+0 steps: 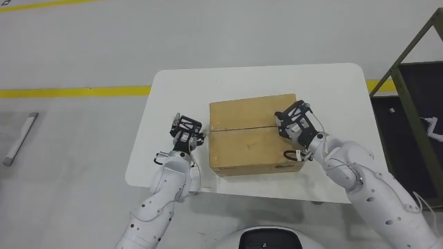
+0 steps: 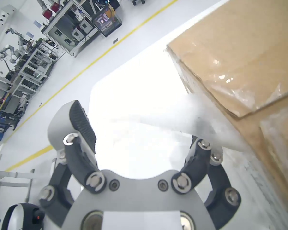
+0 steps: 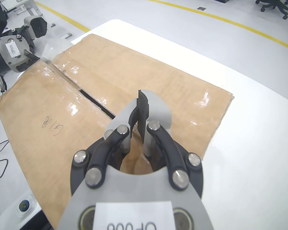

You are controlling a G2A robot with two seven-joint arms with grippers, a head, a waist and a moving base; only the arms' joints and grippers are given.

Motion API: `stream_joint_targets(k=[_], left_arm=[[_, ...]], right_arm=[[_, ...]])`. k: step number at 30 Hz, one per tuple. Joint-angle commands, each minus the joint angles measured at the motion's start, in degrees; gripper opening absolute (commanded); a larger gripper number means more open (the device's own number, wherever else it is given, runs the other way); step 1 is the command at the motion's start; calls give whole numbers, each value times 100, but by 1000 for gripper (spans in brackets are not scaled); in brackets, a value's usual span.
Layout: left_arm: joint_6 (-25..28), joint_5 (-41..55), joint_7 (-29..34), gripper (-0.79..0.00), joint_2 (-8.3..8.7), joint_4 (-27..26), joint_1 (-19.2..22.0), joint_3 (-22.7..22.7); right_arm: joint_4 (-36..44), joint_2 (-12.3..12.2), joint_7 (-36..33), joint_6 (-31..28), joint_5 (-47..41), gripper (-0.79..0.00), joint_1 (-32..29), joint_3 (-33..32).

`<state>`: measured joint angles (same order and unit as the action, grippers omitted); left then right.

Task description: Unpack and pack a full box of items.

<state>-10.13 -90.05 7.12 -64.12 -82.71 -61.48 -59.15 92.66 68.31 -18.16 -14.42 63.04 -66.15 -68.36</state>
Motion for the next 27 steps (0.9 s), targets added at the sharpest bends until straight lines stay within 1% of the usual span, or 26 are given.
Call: stream_joint_targets(k=[1,7,11,14,19,23,27], left_arm=[[13,-13,-38,0,-4,-59,-23,-68],[8,212,-75,0,-6,-317,-173,-397],[1,739,123,0,-27,-507,-281,-654],[36,1055,196,0,-52,-573,-327,-755],[78,1168,192,0,-90,-689,-283,-827],[201,1171,152,0,-127,-720,-213,-785],[528,1335,98,0,-176,-798,-68,-692]], right_arm=[[-10,4,5,-1,-7,-785,9,3],[-30,21,20,8,-3,-785,50,24],[-42,27,24,2,-2,-785,56,20],[-45,30,30,2,5,-785,61,7],[-35,30,22,-11,-3,-785,54,-34],[-16,30,26,-18,4,-785,34,-62],[11,31,19,-20,-6,-785,31,-95]])
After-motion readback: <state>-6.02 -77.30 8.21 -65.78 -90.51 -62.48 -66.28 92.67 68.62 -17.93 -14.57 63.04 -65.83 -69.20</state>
